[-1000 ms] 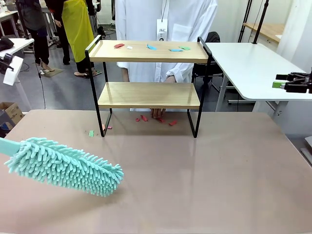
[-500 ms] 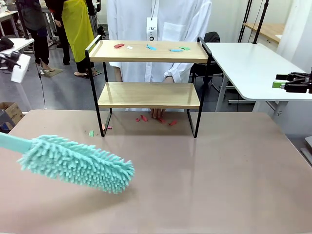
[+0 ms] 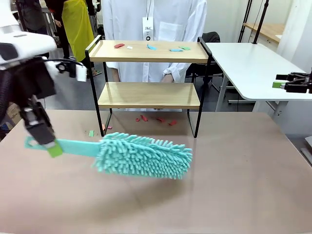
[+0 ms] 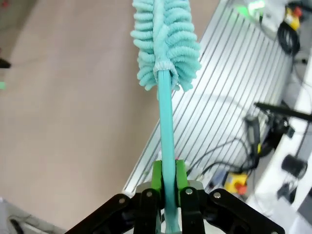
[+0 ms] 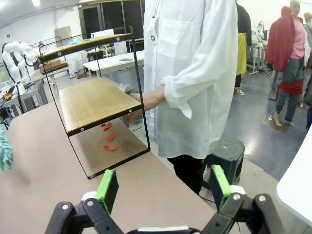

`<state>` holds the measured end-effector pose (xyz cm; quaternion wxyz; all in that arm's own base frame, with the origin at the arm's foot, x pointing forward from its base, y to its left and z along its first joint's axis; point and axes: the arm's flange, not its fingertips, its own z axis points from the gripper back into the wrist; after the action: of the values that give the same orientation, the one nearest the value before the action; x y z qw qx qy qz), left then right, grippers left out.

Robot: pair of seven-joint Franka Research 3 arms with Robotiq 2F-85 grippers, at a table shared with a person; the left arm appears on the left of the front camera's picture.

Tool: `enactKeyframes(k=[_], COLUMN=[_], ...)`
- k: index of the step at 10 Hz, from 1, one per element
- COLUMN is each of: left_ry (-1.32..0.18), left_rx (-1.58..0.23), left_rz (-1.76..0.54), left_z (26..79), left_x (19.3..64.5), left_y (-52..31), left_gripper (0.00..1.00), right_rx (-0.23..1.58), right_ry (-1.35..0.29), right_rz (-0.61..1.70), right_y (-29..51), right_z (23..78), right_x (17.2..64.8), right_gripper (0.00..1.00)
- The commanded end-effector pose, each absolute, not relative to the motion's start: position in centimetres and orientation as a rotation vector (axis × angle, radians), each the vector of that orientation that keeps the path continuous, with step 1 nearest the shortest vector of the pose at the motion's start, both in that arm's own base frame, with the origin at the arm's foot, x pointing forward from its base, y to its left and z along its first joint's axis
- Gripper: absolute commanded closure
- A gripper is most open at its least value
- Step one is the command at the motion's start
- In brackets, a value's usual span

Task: Clean the shelf.
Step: Clean the specific section of the Shelf indicated by the human with the Duster.

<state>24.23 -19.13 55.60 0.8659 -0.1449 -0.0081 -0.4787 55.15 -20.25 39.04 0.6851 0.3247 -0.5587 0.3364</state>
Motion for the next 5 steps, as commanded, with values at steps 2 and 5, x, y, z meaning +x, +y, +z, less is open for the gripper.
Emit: enactKeyframes(k=[2,5], left_ry=[-0.072,-0.169], left_rx=[-0.303,-0.228], left_rz=[-0.751,-0.587], left_z=[54.3,52.2], left_x=[21.7,20.5], left_y=[-23.5,-28.9], left_gripper=[0.87,0.87], right_rx=[0.724,0.724], right_ry=[-1.254,-1.254], right_rz=[0.759,0.759], right_y=[-20.1,-20.1], right_z=[39.3,39.3], right_x=[55.2,55.2], right_gripper=[0.0,0.0])
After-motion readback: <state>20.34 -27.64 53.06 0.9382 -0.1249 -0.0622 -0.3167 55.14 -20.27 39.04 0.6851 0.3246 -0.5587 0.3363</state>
